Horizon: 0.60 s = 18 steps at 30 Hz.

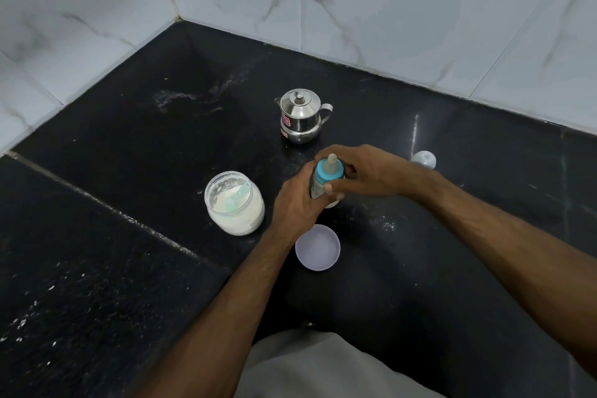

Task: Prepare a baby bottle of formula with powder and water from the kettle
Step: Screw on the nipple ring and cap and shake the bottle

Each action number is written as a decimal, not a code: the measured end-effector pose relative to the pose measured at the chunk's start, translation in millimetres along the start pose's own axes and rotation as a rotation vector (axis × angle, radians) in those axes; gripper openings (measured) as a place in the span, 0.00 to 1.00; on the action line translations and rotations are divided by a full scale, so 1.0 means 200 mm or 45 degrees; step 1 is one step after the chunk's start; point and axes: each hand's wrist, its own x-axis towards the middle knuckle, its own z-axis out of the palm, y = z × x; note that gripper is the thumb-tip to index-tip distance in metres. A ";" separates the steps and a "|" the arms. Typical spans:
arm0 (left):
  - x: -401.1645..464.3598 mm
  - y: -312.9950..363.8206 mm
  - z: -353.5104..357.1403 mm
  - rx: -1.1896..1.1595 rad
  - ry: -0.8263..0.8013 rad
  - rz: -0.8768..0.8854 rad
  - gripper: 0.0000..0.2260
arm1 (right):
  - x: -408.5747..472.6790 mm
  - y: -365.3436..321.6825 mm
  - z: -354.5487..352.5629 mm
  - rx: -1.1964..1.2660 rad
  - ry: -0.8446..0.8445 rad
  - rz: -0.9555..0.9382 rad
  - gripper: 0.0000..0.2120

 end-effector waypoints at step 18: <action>0.01 0.00 -0.01 0.028 -0.047 -0.053 0.31 | 0.00 0.02 0.00 -0.279 0.072 -0.045 0.27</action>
